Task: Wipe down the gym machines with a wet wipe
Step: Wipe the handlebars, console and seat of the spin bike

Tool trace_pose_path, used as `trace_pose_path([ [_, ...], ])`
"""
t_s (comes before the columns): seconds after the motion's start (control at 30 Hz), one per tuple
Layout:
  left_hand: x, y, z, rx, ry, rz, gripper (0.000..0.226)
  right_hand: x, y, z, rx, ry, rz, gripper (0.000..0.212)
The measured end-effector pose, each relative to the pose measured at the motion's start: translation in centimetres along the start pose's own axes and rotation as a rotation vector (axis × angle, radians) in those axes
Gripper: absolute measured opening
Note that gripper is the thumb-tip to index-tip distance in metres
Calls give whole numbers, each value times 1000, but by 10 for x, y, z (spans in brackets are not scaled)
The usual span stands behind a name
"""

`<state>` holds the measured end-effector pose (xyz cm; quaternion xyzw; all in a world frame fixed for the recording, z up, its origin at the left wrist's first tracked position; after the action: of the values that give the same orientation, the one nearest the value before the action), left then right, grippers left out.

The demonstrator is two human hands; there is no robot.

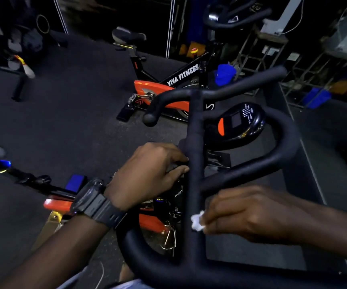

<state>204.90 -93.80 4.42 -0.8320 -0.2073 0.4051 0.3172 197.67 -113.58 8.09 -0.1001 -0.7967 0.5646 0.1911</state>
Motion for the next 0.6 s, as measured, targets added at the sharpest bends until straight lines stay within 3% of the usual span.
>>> trace_pose_path([
  [0.13,-3,1,-3,-24,-31,15,23,-14,-10,-13,-77,51,208,19],
  [0.2,-3,0,-4,-34,-27,13,23,-7,-2,-11,-95,48,178,18],
  [0.33,-6,1,-2,-45,-22,-5,23,14,4,20,36,-103,79,13],
  [0.4,-8,2,0,-56,-19,-24,23,5,5,23,-114,-114,121,20],
  [0.5,-11,3,2,-70,-29,-47,24,-11,13,15,-481,78,123,22],
  [0.6,-13,2,3,-75,-27,-61,21,5,35,23,-532,141,-21,20],
])
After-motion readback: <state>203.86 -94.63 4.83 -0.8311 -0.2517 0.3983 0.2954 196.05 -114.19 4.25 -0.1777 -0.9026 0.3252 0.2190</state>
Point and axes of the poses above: each hand's wrist, its own z-axis away from the middle knuckle, its own y-axis out of the palm, x = y × z, the point moved 2 cm from there along -z, towards the middle knuckle, and after that the axes turned 15 degrees about -x, right-handed, at the moved point
